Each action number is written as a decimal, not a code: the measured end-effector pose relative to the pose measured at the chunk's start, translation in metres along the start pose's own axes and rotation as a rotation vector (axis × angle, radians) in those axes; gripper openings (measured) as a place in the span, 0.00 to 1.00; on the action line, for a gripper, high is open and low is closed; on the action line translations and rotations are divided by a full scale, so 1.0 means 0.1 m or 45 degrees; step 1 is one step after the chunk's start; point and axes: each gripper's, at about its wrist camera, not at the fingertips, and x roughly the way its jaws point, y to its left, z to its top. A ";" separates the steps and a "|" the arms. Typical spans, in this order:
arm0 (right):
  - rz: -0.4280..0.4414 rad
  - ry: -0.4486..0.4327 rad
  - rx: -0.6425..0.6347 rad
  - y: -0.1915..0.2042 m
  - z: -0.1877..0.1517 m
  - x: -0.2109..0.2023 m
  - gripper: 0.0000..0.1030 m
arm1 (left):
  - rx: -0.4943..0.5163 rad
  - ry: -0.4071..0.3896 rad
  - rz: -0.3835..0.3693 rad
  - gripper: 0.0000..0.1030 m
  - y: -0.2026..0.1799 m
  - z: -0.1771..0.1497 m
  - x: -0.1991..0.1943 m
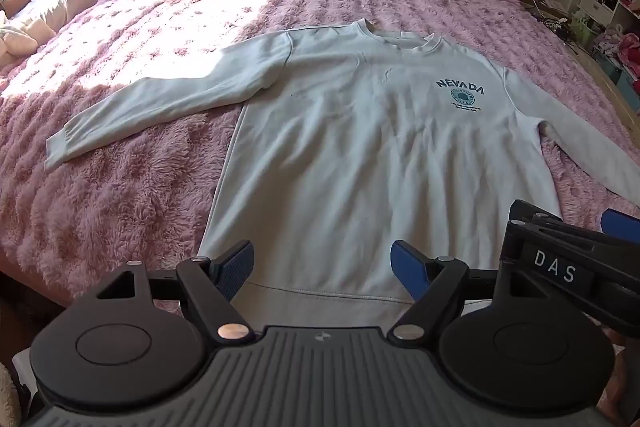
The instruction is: Fold small clothes
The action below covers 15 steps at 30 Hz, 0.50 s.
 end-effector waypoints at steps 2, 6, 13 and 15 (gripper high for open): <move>-0.005 0.005 -0.005 0.00 0.00 0.00 0.80 | 0.001 -0.002 -0.001 0.88 0.00 0.00 0.00; -0.006 0.003 -0.004 0.00 0.00 0.00 0.80 | -0.001 -0.003 -0.002 0.88 0.01 0.00 0.00; -0.001 0.008 -0.002 0.00 -0.01 0.00 0.80 | 0.000 0.000 0.001 0.88 0.00 0.00 0.00; 0.000 0.011 0.000 0.00 -0.01 0.01 0.80 | -0.001 0.001 0.002 0.88 0.00 0.00 0.00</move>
